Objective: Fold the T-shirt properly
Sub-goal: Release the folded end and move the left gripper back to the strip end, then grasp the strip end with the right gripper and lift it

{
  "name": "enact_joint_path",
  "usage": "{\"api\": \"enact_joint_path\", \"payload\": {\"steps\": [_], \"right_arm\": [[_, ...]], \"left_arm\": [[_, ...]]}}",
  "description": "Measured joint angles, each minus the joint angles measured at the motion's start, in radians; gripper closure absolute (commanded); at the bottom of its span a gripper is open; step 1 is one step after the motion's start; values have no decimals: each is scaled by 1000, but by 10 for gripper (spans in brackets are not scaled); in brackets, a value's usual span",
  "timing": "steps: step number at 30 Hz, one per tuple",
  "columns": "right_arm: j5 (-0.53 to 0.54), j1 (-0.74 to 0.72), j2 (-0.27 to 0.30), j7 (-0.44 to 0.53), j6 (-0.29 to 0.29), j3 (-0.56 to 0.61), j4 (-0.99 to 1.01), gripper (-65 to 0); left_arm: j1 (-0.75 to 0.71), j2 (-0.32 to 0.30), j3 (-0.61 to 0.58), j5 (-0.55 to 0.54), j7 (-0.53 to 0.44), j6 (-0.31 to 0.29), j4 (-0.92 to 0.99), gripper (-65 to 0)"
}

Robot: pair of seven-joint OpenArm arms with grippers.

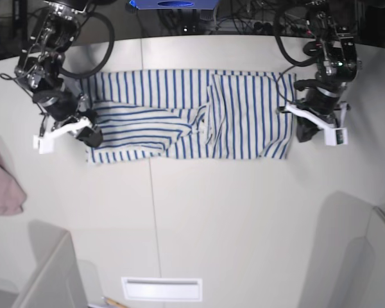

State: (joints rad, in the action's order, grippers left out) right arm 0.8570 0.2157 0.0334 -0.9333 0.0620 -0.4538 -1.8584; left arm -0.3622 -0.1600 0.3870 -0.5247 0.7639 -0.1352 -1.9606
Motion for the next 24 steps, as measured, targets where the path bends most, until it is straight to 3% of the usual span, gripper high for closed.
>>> {"api": "enact_joint_path", "payload": {"steps": [2,3,7,11,14,16,20,24], "right_arm": [[93,-26,35,-48,-1,-32,85,-453],[130,-42,53,-73,-1,-55,135,-489],[210,-80,110,-102,-2,-99,281,-492],[209,-109,229,-87,-2,-84,395,-492],[208,-115,269,-85,-1,-37,496,-494],[249,-112,279,-74,29,6,541,-494],[251,-135,308,-65,146,106,575,-494],[285,-144,328,-58,160,230,582,-494]], "left_arm": [[-23,-16,105,-1,-4,-5,0,0],[-34,-25,158,-1,-1,-6,0,0],[-71,-61,328,0,-5,-19,9,0],[-84,-77,441,0,-8,-166,52,0],[-91,-70,500,10,-4,-240,67,0],[-90,-72,510,13,-2,-251,68,0],[-87,-71,506,11,-1,-258,68,0],[-84,-72,506,8,-2,-259,68,0]]}}
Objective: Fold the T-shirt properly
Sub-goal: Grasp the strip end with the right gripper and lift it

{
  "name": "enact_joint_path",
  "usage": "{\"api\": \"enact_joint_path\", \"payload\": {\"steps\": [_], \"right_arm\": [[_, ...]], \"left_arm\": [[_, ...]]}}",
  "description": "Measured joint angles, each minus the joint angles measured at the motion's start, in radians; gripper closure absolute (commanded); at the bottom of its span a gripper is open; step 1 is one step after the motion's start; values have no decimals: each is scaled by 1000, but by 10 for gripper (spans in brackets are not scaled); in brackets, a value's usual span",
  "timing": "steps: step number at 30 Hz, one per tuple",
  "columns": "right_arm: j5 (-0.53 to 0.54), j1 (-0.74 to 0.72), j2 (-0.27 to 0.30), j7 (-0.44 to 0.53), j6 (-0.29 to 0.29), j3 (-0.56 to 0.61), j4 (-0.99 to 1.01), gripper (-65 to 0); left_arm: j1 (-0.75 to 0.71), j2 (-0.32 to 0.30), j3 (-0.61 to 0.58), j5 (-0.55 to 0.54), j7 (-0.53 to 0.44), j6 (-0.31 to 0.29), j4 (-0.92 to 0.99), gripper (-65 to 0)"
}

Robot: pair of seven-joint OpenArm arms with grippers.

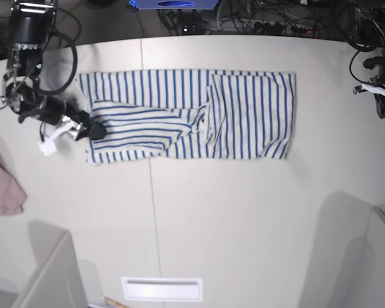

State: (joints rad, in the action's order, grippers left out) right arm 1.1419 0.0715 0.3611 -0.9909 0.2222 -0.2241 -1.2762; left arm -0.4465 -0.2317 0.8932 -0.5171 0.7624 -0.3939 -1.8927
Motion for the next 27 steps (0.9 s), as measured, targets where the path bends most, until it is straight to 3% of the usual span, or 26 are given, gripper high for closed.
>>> {"api": "enact_joint_path", "payload": {"steps": [9,14,16,19,24,27], "right_arm": [[57,-5,13,17,19,180,-12,-494],[71,-7,5,22,24,208,-11,-489],[72,-10,5,23,25,208,0,-440],[91,-16,8,53,26,206,59,-272],[56,-55,8,48,32,211,134,0],[55,-62,8,56,32,213,137,0]], "left_arm": [[3,-2,-7,0,0,-3,8,0],[9,-3,-60,-1,0,-3,8,0],[11,0,-68,1,-3,-3,8,0],[18,-6,-129,17,-3,1,13,0],[79,-2,-261,235,-13,-5,62,0],[113,-1,-320,354,-11,-3,122,0]]}}
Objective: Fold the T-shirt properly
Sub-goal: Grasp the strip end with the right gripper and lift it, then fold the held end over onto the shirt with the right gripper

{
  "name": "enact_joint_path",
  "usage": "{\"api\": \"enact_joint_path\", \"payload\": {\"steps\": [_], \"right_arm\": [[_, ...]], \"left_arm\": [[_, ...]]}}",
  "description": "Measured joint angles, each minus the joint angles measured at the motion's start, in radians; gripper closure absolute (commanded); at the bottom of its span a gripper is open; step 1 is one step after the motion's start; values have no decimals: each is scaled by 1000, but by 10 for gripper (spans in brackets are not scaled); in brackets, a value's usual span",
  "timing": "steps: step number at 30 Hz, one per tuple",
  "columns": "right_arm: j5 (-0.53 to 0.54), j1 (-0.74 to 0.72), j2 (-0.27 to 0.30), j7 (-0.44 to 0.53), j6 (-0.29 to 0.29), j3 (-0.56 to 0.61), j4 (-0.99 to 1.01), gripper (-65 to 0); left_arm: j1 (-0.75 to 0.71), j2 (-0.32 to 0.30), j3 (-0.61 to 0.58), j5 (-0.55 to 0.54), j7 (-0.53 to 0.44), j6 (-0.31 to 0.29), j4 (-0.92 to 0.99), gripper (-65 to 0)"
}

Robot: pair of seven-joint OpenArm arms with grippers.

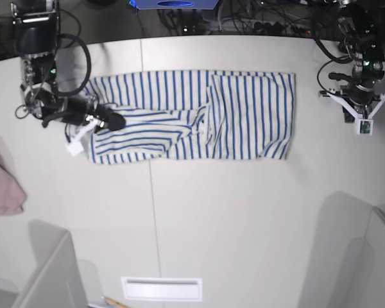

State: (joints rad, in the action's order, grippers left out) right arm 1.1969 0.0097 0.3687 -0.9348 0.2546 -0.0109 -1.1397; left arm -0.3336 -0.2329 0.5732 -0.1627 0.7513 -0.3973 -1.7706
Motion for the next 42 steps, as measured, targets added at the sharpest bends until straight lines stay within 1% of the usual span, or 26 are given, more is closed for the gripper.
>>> {"api": "enact_joint_path", "payload": {"steps": [3,4,5,7,9,11,13,14,15,17,19,21,23,24,26,28,32,34,37,39,42], "right_arm": [[0,-7,0,-4,0,0,0,0],[1,-9,3,1,-18,4,-6,0],[8,-6,6,2,-56,5,-25,0],[-24,7,12,21,-171,16,-97,0],[-72,22,14,27,-293,16,-183,0],[-149,33,14,19,-399,17,-267,0],[-198,46,10,17,-466,18,-335,0],[-213,52,0,13,-488,18,-367,0],[-220,53,-13,-4,-518,18,-401,0],[-245,51,-41,-58,-560,18,-468,0],[-290,48,-76,-79,-575,18,-549,0],[-323,38,-107,-146,-573,19,-618,0],[-400,35,-152,-188,-576,17,-690,0],[-418,35,-176,-212,-574,18,-721,0],[-460,33,-244,-271,-574,27,-782,0],[-516,18,-278,-318,-572,100,-828,0],[-589,-5,-350,-323,-570,238,-836,0],[-630,-6,-385,-330,-570,303,-835,0],[-735,-19,-446,-336,-571,379,-835,0],[-791,-40,-480,-323,-570,431,-813,0],[-846,-60,-491,-320,-570,486,-745,0]], "left_arm": [[23,2,-41,43,0,-3,47,0],[24,1,-60,48,-2,0,58,0],[23,0,-83,47,-1,3,61,0],[17,0,-144,52,-2,4,61,0],[17,6,-206,42,-3,2,61,0],[18,31,-255,51,-2,4,62,0],[14,64,-295,57,0,6,63,0],[12,79,-319,52,-13,7,63,0],[13,88,-341,54,-18,24,62,0],[15,93,-377,58,-19,78,61,0],[23,91,-434,63,-22,124,60,0],[29,92,-487,79,-23,146,57,0],[31,96,-513,76,-22,146,53,0],[31,100,-514,66,-22,143,52,0],[32,97,-514,59,-21,136,51,0],[37,93,-514,57,-11,136,51,0],[36,91,-514,57,-10,136,51,0],[33,76,-516,52,-11,135,50,0],[24,63,-515,49,-17,132,49,0],[14,47,-516,38,-25,131,45,0],[-3,32,-513,39,-13,128,25,0]]}}
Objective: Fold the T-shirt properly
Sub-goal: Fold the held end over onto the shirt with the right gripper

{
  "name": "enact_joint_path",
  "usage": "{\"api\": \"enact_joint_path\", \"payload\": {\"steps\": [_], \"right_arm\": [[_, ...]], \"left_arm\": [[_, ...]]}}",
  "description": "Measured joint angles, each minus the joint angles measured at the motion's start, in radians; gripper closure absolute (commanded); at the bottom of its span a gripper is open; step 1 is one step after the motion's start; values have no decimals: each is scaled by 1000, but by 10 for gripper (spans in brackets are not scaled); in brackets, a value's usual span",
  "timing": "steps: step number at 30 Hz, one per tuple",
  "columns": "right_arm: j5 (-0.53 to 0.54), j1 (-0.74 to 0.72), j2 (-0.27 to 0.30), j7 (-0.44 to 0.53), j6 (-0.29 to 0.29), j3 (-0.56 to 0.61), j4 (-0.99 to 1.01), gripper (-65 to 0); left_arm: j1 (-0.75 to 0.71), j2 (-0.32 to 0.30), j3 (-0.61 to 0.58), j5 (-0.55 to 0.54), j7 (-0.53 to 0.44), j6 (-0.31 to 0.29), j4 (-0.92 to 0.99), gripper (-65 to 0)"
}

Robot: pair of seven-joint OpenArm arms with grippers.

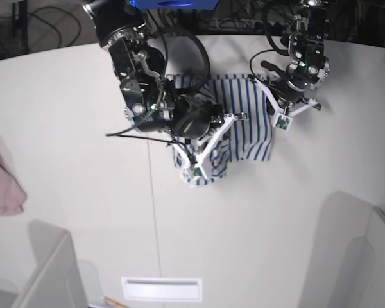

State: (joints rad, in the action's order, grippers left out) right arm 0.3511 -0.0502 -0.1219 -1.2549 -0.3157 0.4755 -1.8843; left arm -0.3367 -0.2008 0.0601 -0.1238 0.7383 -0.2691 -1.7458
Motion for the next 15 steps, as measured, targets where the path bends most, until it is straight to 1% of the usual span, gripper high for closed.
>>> {"api": "enact_joint_path", "payload": {"steps": [6,9,11,13,14,15], "right_arm": [[-2,-27,0,128,0,51,140,0],[8,-19,0,170,-2,66,197,0],[-3,-19,3,197,-3,99,213,0],[2,-21,-1,206,-3,117,215,0],[11,-21,-5,208,-7,117,216,-9],[11,-21,-6,208,-46,117,216,-110]], "left_arm": [[-30,2,56,7,13,0,-27,0],[-32,1,84,7,13,0,-28,0],[-38,3,111,5,14,-6,-28,0],[-47,5,150,2,13,-7,-29,0],[-51,4,177,2,14,-7,-32,0],[-56,4,210,2,17,-7,-35,0]]}}
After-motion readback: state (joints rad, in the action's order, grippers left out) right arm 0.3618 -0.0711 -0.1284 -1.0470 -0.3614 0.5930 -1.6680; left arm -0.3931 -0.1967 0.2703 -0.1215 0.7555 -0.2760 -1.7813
